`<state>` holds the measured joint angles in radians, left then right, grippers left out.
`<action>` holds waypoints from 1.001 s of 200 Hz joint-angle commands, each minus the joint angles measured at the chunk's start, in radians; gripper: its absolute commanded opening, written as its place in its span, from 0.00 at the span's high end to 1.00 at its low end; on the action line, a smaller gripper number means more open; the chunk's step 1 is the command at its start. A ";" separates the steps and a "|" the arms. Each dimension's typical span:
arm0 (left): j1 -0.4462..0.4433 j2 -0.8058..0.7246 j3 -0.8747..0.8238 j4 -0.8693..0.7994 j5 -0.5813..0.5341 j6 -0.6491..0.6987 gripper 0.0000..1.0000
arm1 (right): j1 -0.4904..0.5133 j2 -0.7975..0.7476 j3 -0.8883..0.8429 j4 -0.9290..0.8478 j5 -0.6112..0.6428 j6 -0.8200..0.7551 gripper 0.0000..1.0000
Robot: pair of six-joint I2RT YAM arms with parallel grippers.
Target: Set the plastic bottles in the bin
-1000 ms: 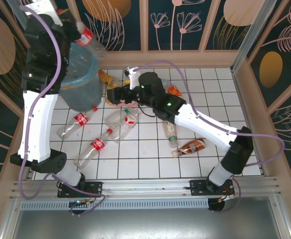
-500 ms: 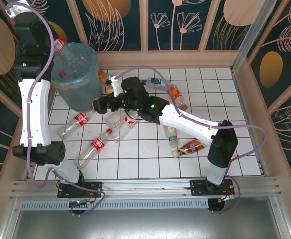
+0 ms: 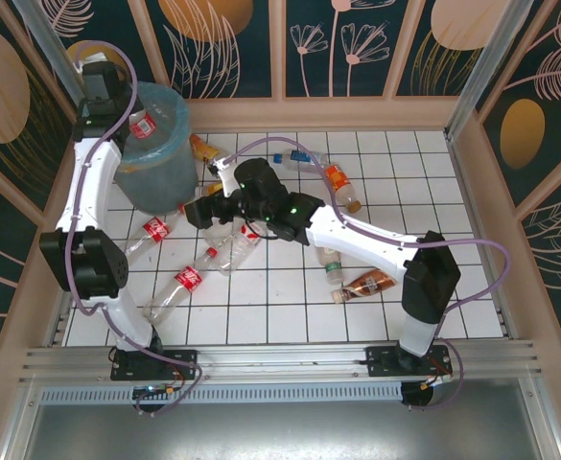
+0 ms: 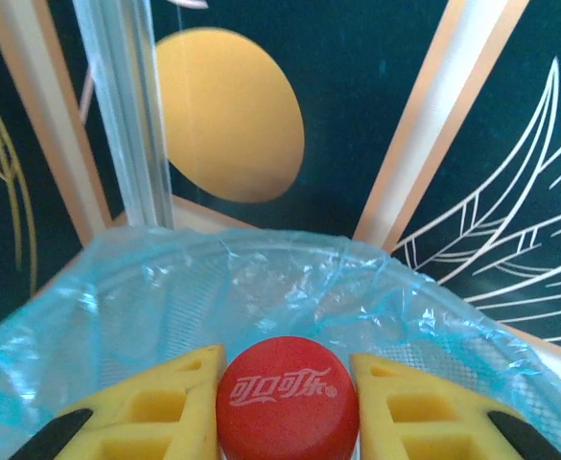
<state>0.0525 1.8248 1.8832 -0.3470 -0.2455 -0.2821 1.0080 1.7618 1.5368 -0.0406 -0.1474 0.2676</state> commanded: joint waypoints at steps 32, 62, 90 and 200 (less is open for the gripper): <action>0.000 0.031 -0.030 0.107 0.065 -0.018 0.43 | 0.006 -0.059 -0.024 0.028 0.026 0.001 0.03; 0.000 0.024 -0.014 0.108 0.075 -0.019 0.34 | 0.006 -0.058 -0.024 0.027 0.031 0.001 0.03; 0.000 0.008 -0.004 0.106 0.086 -0.022 0.34 | 0.006 -0.055 -0.023 0.027 0.026 0.002 0.03; -0.004 -0.175 0.045 0.018 0.206 -0.032 0.38 | 0.005 -0.141 -0.105 0.006 0.070 0.005 0.03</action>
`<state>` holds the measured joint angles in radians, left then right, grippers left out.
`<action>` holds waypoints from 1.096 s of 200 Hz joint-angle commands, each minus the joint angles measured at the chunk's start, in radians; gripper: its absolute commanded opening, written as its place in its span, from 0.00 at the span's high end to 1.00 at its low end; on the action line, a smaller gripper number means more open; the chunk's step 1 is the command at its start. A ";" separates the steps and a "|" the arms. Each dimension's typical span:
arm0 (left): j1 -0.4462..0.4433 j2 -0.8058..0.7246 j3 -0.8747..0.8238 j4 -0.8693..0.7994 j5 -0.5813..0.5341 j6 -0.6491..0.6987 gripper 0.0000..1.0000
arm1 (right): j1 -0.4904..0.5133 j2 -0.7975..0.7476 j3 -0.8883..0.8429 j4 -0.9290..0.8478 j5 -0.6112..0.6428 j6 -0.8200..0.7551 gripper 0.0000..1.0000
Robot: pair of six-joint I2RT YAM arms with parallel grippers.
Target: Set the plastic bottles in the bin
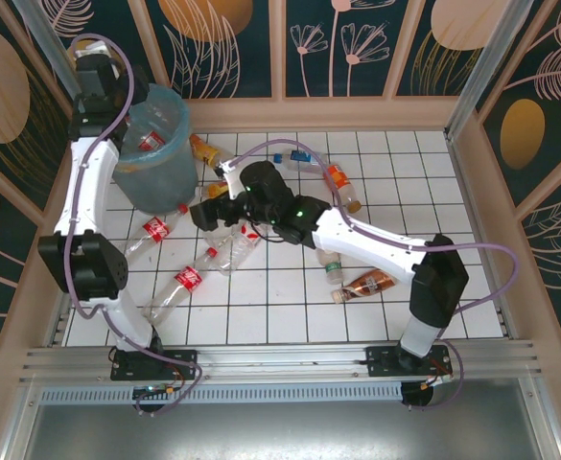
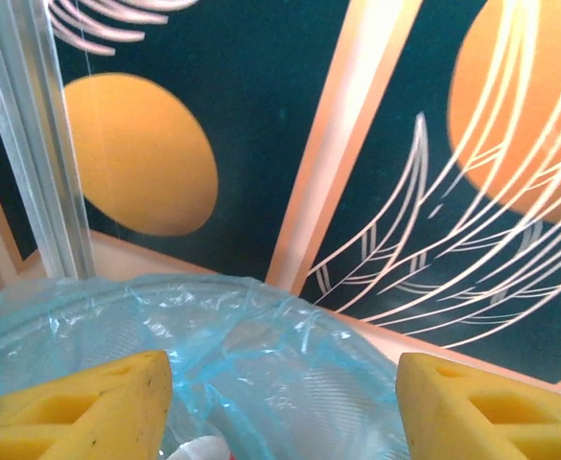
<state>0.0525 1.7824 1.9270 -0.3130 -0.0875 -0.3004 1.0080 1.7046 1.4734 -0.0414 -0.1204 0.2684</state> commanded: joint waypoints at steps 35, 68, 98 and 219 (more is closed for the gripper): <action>-0.122 -0.302 -0.133 -0.071 -0.034 0.095 0.39 | 0.001 -0.124 -0.097 -0.056 0.070 0.005 0.06; -0.281 -0.443 -0.313 -0.208 -0.116 0.164 0.40 | -0.008 -0.186 -0.197 -0.068 0.096 0.030 0.09; -0.447 -0.521 -0.485 -0.372 -0.230 0.199 0.42 | -0.031 -0.269 -0.309 -0.066 0.123 0.066 0.11; -0.488 -0.463 -0.986 -0.286 -0.046 0.147 0.60 | -0.060 -0.324 -0.461 -0.016 0.110 0.118 0.13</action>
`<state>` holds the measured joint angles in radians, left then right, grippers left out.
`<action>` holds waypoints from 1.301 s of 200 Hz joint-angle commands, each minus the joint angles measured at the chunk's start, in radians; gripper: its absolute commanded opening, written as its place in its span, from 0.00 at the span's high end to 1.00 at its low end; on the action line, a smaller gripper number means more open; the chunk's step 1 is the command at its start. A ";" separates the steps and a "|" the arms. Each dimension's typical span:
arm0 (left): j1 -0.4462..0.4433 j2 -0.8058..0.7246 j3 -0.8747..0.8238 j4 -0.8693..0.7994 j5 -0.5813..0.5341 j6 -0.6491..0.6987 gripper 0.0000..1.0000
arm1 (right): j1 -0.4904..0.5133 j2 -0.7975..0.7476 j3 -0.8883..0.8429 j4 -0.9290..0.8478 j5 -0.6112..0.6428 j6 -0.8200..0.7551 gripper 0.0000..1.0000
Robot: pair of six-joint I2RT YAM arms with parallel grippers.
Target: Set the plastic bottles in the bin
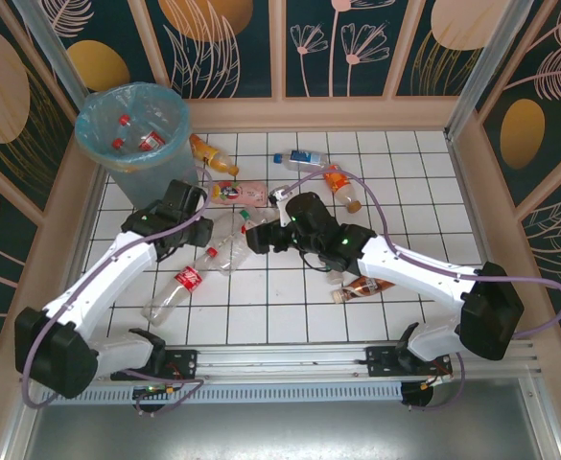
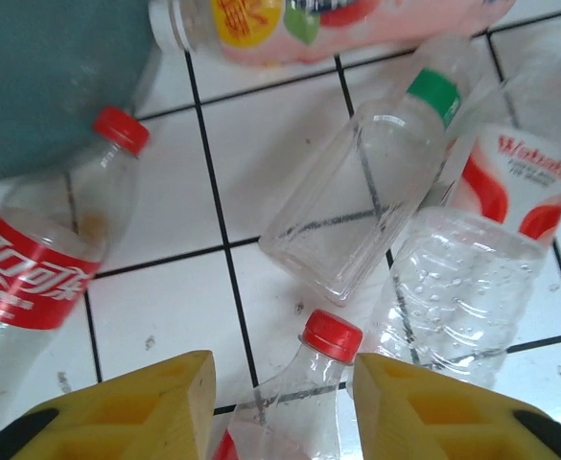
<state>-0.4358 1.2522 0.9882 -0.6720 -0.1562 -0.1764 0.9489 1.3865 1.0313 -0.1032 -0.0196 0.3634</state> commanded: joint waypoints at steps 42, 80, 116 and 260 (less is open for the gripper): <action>0.000 0.199 -0.072 0.096 -0.008 0.035 0.63 | 0.000 -0.026 -0.036 0.050 0.030 0.032 0.13; -0.001 0.281 -0.056 0.104 -0.009 0.025 0.62 | -0.001 -0.022 -0.041 0.049 0.030 0.032 0.13; 0.000 0.318 -0.049 0.105 -0.019 0.010 0.63 | -0.001 -0.024 -0.048 0.046 0.030 0.037 0.13; -0.001 0.240 0.046 -0.054 0.046 0.031 0.41 | -0.001 -0.010 -0.057 0.055 0.026 0.046 0.13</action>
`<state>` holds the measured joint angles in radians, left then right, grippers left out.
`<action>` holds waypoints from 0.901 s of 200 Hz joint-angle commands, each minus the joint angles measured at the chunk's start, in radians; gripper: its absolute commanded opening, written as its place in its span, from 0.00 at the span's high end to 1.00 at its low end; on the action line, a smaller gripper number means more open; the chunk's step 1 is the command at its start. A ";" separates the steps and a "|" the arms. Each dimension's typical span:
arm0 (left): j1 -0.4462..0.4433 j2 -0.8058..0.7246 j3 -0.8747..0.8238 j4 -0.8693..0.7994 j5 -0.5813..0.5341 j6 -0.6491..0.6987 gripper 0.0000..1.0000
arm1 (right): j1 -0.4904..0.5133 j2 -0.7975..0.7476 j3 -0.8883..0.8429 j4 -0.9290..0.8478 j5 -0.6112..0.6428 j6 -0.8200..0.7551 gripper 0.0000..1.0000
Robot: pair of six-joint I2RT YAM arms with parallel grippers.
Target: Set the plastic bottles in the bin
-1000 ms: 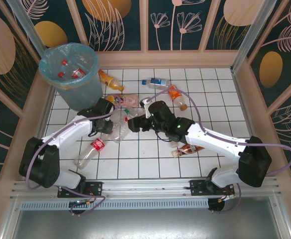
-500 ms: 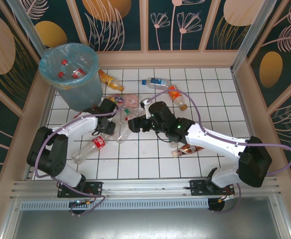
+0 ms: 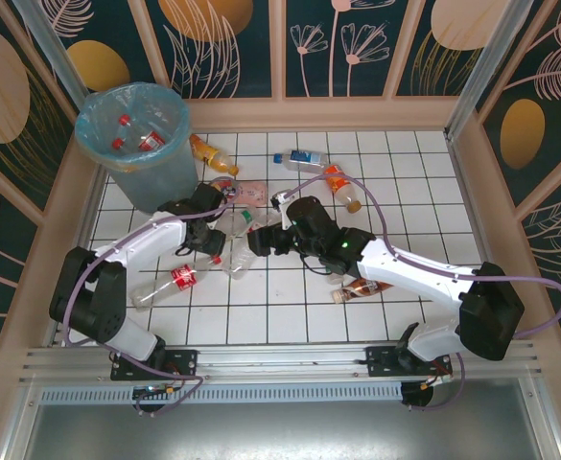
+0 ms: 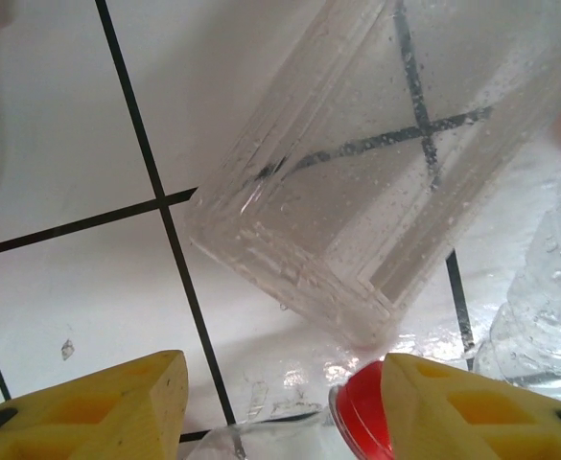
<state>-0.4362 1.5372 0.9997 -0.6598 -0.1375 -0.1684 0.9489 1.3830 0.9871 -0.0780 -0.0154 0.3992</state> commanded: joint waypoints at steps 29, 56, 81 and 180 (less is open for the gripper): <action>-0.001 -0.047 0.055 -0.102 0.034 0.120 0.40 | -0.001 0.004 -0.011 0.034 0.014 0.015 0.13; -0.001 -0.042 0.079 -0.106 -0.002 0.199 0.42 | -0.001 0.005 -0.007 0.034 0.013 0.016 0.13; -0.001 -0.056 0.051 -0.100 0.025 0.300 0.42 | -0.001 0.000 -0.004 0.029 0.015 0.013 0.13; -0.018 -0.083 -0.082 0.001 0.095 0.395 0.43 | -0.001 0.004 -0.002 0.030 0.015 0.007 0.14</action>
<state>-0.4461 1.4364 0.9337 -0.6849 -0.0364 0.1951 0.9489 1.3838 0.9871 -0.0776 -0.0158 0.4023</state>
